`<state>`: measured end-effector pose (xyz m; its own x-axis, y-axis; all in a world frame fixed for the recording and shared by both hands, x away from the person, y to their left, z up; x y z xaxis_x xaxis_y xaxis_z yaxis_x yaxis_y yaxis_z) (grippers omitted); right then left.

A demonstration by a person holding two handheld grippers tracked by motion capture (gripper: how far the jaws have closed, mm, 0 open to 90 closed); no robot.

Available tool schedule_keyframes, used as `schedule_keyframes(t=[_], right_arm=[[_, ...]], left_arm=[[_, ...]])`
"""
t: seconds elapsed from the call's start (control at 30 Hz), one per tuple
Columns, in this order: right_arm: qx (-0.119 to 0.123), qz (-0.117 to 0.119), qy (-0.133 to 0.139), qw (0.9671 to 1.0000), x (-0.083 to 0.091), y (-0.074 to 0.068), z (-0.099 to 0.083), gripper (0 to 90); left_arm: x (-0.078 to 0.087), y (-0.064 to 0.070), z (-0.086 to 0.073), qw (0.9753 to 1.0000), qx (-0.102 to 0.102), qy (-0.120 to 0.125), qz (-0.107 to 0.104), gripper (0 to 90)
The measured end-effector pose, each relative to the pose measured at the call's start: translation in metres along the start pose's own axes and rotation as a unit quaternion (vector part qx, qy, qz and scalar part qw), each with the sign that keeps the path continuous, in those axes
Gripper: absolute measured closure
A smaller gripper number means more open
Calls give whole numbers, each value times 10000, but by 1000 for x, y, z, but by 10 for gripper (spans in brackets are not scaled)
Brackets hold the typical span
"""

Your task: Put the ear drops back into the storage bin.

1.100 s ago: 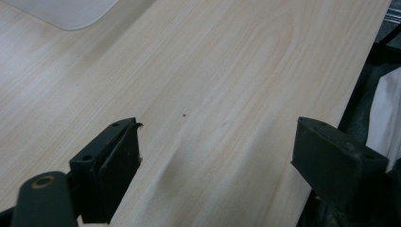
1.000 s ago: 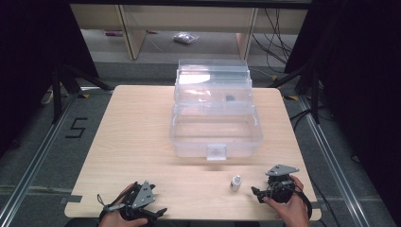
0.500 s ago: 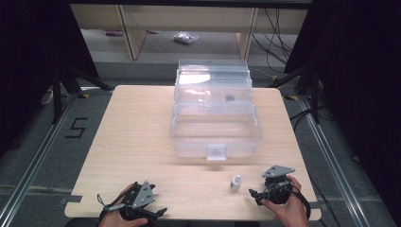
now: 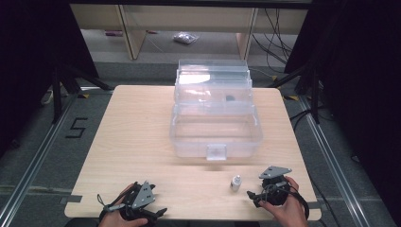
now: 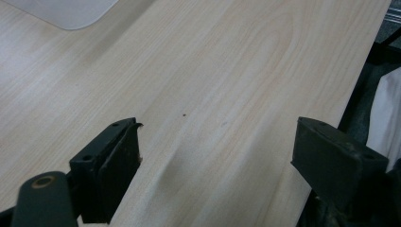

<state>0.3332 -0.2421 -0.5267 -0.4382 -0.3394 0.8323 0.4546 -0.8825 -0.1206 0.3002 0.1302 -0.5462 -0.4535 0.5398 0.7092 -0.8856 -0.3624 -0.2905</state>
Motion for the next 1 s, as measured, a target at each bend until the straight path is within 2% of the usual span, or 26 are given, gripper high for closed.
schedule_keyframes(t=[0.03, 0.2, 0.23, 0.27, 0.3, 0.33, 0.53, 0.63, 0.67, 0.73, 0.8, 0.9, 1.0], right_arm=[[-122, 25, 56, 9999, 0, -3, 1, 176], [108, 34, -68, 9999, 3, -8, 2, 178], [232, 35, -93, 9997, 4, -12, 5, 184], [232, 35, -93, 9997, 4, -12, 5, 184], [412, 24, -124, 9991, 3, -16, 8, 190], [470, 39, -136, 9988, 3, -19, 10, 198], [678, 10, -325, 9972, 3, -26, 20, 227], [856, -88, -468, 9952, 1, -30, 27, 249], [881, -66, -499, 9948, 0, -32, 28, 255], [982, -59, -549, 9936, -1, -36, 32, 266], [1052, -39, -619, 9925, -2, -40, 36, 284], [1179, -47, -700, 9905, -6, -43, 42, 304], [1299, -33, -836, 9880, -9, -46, 45, 339]], left_arm=[[0, 0, 0, 10000, -2, -4, -3, 154], [-1, 0, -1, 10000, -12, -27, -13, 154], [0, -1, 0, 10000, -68, -12, -3, 153], [0, -1, 0, 10000, -68, -12, -3, 154], [0, 0, -1, 9999, -89, -26, -66, 154], [-1, 0, 0, 10000, -43, 29, -11, 154], [-1, 0, 0, 10000, -72, 3, -56, 154], [-1, 0, 0, 10000, -48, 18, -46, 154], [-1, 0, 0, 10000, -6, 29, -45, 154], [-1, -1, -1, 10000, -73, -6, -3, 154], [-1, 1, 0, 10000, 48, 33, -63, 154], [-1, -1, -1, 10000, -40, -29, -13, 154], [-1, 0, -1, 10000, 21, -38, -8, 154]])
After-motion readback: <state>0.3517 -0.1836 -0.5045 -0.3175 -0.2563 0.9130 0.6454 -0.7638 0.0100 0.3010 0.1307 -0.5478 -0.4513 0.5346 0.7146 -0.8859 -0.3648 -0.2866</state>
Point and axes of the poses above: each handheld gripper's, and its own axes: x roughly backward along the jaws, z roughly out of its top, y roughly to its right, the point moved 6 cm from there along -x, roughly forward along the jaws, and after that the axes turned 14 degrees about -x, right-handed, at the moved point
